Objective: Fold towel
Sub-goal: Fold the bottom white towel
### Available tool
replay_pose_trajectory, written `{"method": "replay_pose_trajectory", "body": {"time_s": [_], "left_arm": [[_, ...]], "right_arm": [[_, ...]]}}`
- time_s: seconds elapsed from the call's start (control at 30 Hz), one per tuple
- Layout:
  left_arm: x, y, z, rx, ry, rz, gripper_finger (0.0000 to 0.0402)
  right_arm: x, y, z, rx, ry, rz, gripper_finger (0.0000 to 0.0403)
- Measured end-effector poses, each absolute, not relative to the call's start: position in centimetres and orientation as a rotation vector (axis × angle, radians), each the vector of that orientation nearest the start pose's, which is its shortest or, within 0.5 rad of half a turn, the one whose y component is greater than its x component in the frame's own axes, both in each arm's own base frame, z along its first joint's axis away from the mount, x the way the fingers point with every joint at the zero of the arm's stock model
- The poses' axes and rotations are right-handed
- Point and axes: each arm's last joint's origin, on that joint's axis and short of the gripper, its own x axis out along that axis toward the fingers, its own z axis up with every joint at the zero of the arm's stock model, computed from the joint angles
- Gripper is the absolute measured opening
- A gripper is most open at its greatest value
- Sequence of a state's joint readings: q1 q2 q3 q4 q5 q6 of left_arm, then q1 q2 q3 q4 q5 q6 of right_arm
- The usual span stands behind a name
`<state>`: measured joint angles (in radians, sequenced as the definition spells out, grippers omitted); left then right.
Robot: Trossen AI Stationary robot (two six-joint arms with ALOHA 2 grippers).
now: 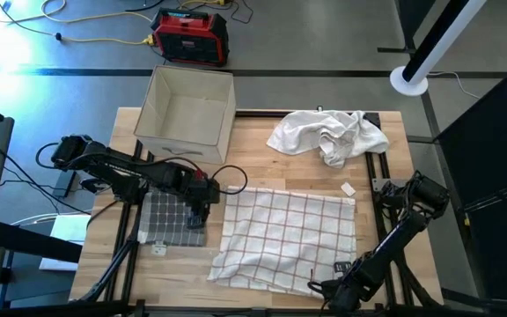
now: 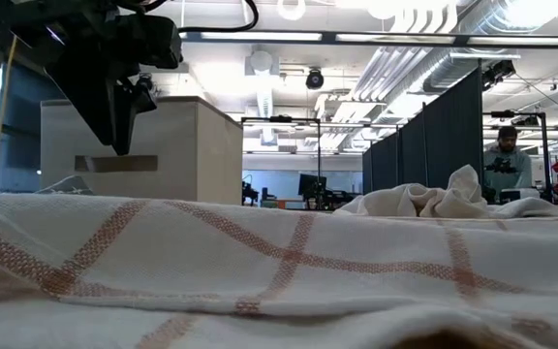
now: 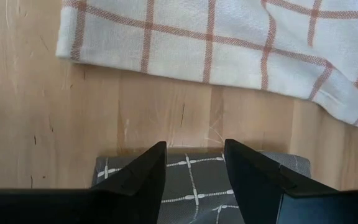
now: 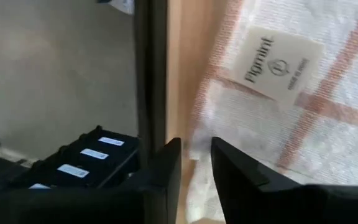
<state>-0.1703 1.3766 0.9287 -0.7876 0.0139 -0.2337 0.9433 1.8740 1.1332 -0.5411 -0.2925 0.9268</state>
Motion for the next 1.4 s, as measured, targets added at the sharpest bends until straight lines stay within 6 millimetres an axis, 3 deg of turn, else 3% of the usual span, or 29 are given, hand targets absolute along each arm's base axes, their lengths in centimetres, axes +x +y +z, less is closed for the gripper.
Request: {"method": "replay_pose_trajectory", "body": {"time_s": [0.47,0.6,0.87,1.0,1.1,1.3,1.4], "left_arm": [[24.4,-4.2,21.9,-0.106,1.239,-0.016,0.0154],[24.4,-4.2,21.9,-0.106,1.239,-0.017,0.0154],[24.5,-4.2,21.9,-0.105,1.238,-0.017,0.0154],[24.5,-4.2,21.9,-0.098,1.237,-0.022,0.0154],[24.5,-4.2,21.9,-0.098,1.237,-0.022,0.0154],[24.5,-4.2,22.0,-0.081,1.235,-0.029,0.0154],[24.5,-4.2,21.9,-0.078,1.234,-0.027,0.0154]], "right_arm": [[21.6,27.5,14.4,0.325,1.575,0.352,0.0002],[21.5,27.6,14.4,0.323,1.582,0.349,0.0021],[20.4,28.3,14.4,0.338,1.618,0.337,0.0096],[19.9,28.9,14.4,0.304,1.558,0.346,0.0106],[19.7,28.7,14.3,0.284,1.570,0.313,0.0090],[19.6,28.6,14.2,0.256,1.578,0.325,0.0009],[19.6,28.6,14.2,0.257,1.578,0.328,0.0011]]}}
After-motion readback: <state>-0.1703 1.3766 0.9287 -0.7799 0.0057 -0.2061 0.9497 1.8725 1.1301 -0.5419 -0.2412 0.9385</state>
